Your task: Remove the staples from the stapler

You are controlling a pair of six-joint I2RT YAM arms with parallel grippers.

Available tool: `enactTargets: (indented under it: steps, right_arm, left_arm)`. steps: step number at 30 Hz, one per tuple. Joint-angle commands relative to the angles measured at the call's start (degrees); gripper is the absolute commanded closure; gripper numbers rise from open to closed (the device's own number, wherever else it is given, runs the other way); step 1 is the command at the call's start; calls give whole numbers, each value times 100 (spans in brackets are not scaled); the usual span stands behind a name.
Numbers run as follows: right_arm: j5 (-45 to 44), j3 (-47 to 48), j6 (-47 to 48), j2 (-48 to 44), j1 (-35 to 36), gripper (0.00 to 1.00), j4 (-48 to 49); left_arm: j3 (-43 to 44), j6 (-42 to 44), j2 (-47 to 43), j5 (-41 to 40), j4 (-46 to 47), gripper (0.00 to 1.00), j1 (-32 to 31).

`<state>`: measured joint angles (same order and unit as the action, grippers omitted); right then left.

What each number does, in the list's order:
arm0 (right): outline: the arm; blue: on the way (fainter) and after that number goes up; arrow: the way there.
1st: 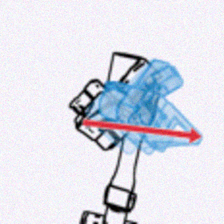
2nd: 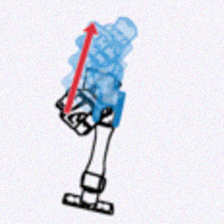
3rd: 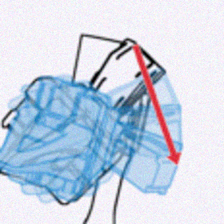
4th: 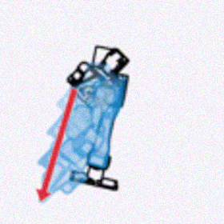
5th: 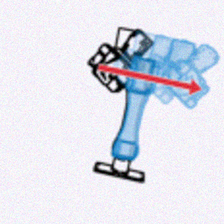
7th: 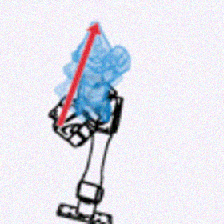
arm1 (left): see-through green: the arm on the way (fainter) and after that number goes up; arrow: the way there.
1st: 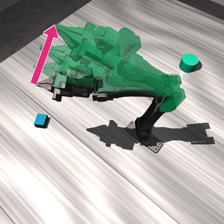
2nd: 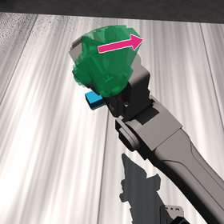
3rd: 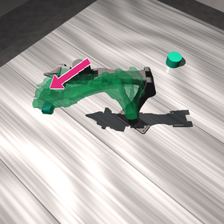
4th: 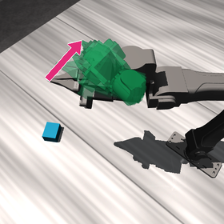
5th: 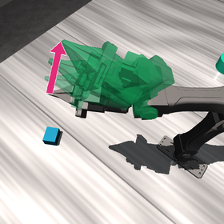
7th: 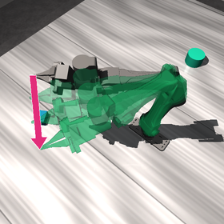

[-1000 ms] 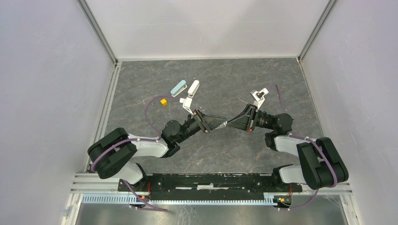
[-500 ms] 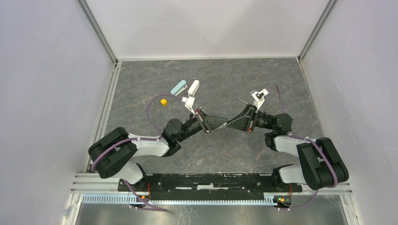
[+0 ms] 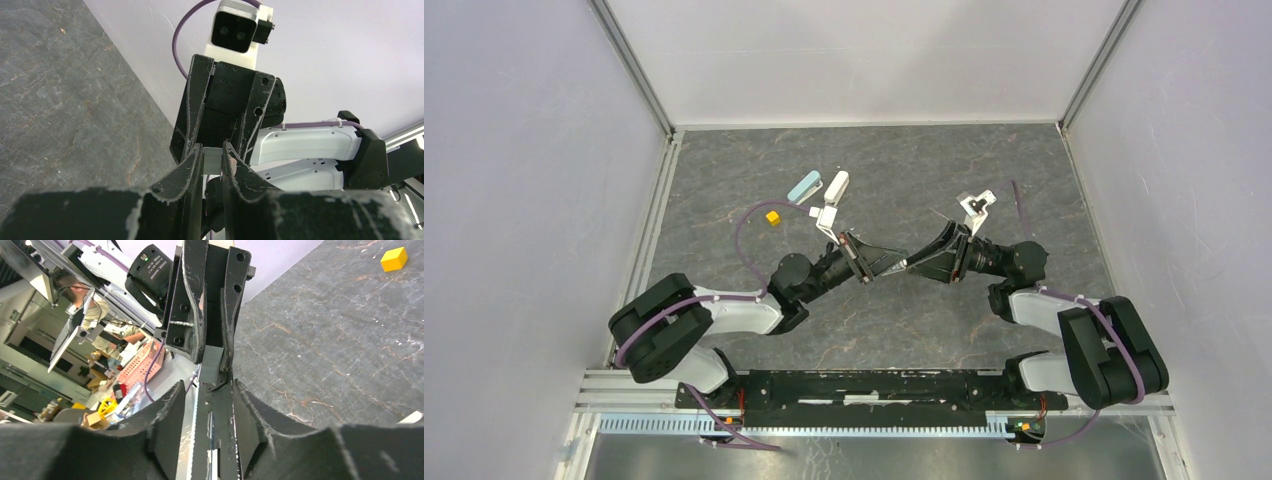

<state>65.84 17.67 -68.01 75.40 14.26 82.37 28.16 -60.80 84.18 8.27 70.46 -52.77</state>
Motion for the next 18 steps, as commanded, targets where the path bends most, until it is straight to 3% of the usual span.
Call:
enactTargets:
  steps: [1,8,18]
  right_arm:
    - [20,39,9,-139,29,49,316]
    - [-141,6,-703,17,1,45,1301]
    - [-394,-66,-1333,186,-163,41,2145]
  left_arm:
    - [-112,105,-69,-298,570,85,-17]
    - [-240,-8,200,-808,1244,85,-229]
    - [-100,28,387,-1711,1404,85,-526]
